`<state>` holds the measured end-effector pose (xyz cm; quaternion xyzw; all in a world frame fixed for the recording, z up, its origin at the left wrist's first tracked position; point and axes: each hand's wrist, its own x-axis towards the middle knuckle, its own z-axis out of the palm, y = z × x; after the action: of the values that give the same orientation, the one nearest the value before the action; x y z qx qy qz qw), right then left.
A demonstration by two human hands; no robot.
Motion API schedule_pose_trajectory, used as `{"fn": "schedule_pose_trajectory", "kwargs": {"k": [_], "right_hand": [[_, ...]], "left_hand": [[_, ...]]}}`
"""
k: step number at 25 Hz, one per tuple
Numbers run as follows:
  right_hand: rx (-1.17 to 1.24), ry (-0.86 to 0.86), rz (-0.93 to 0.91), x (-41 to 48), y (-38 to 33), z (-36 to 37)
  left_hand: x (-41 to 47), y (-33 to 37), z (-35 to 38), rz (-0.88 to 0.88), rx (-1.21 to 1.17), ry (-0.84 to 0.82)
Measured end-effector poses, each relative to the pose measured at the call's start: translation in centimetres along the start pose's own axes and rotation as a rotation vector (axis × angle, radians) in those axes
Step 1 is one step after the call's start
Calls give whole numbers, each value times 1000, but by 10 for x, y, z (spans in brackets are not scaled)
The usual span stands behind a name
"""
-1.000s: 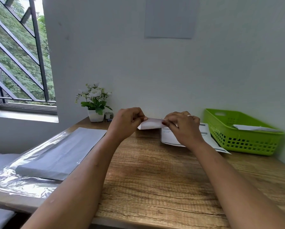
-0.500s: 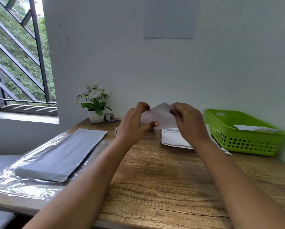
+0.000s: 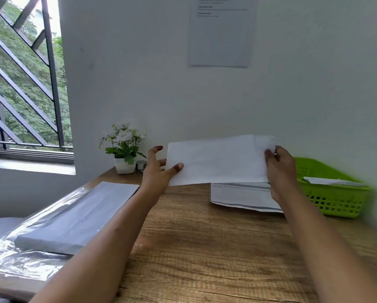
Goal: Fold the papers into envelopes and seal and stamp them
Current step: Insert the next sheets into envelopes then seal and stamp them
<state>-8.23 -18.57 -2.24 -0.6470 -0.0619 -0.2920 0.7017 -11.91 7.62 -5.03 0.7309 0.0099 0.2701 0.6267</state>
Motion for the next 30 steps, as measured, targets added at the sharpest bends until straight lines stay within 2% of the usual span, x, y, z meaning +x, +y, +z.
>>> {"fn": "schedule_pose_trajectory", "kwargs": {"k": [2, 4, 9, 11, 14, 17, 20, 23, 25, 27, 30], "right_hand": [[11, 7, 203, 0, -2, -3], [85, -41, 373, -2, -4, -3], [465, -82, 451, -12, -11, 6], [500, -160, 480, -18, -7, 15], [338, -357, 547, -38, 0, 39], [285, -395, 504, -48, -2, 52], [265, -427, 485, -32, -6, 33], [48, -589, 479, -19, -4, 8], [-103, -677, 444, -15, -3, -2], [-253, -763, 427, -14, -5, -9], [-386, -857, 424, -15, -5, -13]], "left_hand": [[2, -1, 1, -28, -112, -21], [2, -4, 1, -25, -160, 25], [0, -8, 18, -138, -282, 132], [-5, -2, 30, -175, -334, 141], [-26, 9, 51, -207, -400, 23], [-39, 22, 56, -142, -394, -75], [-21, 31, 24, -35, -421, 32], [3, 26, -16, -13, -398, 150], [9, 21, -25, -20, -370, 170], [10, 19, -25, -38, -332, 101], [9, 17, -26, -200, -145, -111]]}}
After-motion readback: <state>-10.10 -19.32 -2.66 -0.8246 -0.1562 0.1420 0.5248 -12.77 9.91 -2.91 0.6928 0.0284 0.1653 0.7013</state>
